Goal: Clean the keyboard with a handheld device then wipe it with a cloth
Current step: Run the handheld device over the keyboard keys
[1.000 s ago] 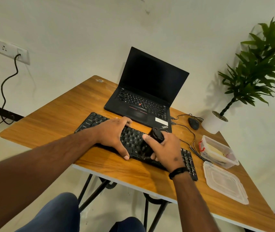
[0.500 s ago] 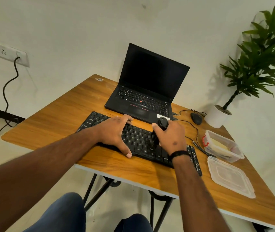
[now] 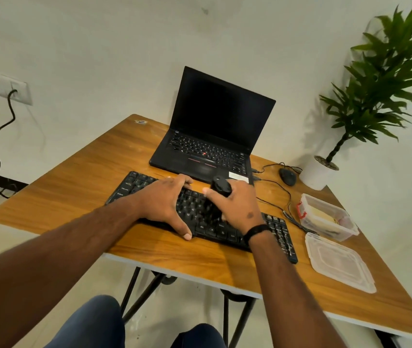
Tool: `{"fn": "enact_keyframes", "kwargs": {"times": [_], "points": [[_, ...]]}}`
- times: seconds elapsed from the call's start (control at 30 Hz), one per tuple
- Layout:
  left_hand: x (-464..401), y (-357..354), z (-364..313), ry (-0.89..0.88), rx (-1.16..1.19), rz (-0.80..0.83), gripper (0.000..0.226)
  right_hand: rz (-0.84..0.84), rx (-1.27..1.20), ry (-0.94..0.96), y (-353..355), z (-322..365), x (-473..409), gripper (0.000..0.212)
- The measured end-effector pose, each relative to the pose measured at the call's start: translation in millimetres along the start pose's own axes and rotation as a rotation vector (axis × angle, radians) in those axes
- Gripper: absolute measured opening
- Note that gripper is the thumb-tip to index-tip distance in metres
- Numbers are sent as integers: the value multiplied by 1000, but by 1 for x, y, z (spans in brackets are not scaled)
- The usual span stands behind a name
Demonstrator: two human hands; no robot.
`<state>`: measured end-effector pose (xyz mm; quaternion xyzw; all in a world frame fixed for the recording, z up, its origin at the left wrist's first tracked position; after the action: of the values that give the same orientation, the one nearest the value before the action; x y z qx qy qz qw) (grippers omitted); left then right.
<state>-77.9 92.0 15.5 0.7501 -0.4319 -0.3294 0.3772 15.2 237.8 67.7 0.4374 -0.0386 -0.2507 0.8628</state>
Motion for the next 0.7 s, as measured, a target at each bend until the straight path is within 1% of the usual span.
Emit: {"fn": "enact_keyframes", "kwargs": {"times": [0.03, 0.1, 0.2, 0.23, 0.27, 0.3, 0.33, 0.37, 0.4, 0.43, 0.47, 0.53, 0.6, 0.63, 0.7], "points": [[0, 0, 0, -3, -4, 2, 139, 10, 4, 34, -4, 5, 1, 30], [0, 1, -1, -5, -1, 9, 138, -47, 18, 10, 0, 4, -7, 31], [1, 1, -3, -5, 10, 2, 138, -209, 279, -3, 21, -3, -19, 25], [2, 1, -3, -4, 9, 3, 138, -197, 238, 4, 26, -5, -18, 25], [2, 1, -2, -5, 6, 0, 138, -131, 98, 2, 28, -4, -14, 25], [1, 1, -1, -5, 3, 0, 138, -16, -50, 0, 27, 2, -3, 27], [1, 1, -1, -5, 4, 3, 138, 113, -135, 12, 20, 6, 7, 28], [1, 1, 0, -6, 4, 5, 138, 229, -151, 38, 13, 12, 20, 28], [0, 1, 1, -8, 2, 7, 138, 303, -112, 70, 6, 15, 29, 25], [0, 0, 2, -9, 1, 8, 138, 324, -64, 94, 1, 17, 34, 21], [0, 0, 2, -10, 1, 10, 138, 279, -21, 91, 0, 16, 31, 17], [0, 0, 1, -11, 4, 12, 138, 134, -25, 2, 6, 5, 15, 14], [1, 0, 0, -11, 4, 4, 137, -22, -3, -31, 16, -1, 1, 17], [1, 0, -1, -8, 3, 2, 137, -45, -26, -20, 17, 0, -1, 20], [1, 1, 0, -3, 4, 1, 137, 43, -118, 39, 7, 14, 3, 24]]}}
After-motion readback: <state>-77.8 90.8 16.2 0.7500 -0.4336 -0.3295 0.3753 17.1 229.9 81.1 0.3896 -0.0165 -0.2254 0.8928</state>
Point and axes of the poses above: each hand's wrist, its own x-axis away from the middle knuckle, its own y-axis out of the back of the hand, z = x × y, the point moved 6 cm from there along -x, towards the middle knuckle, and after that the axes turned 13 degrees about -y, right-handed, at the moved point
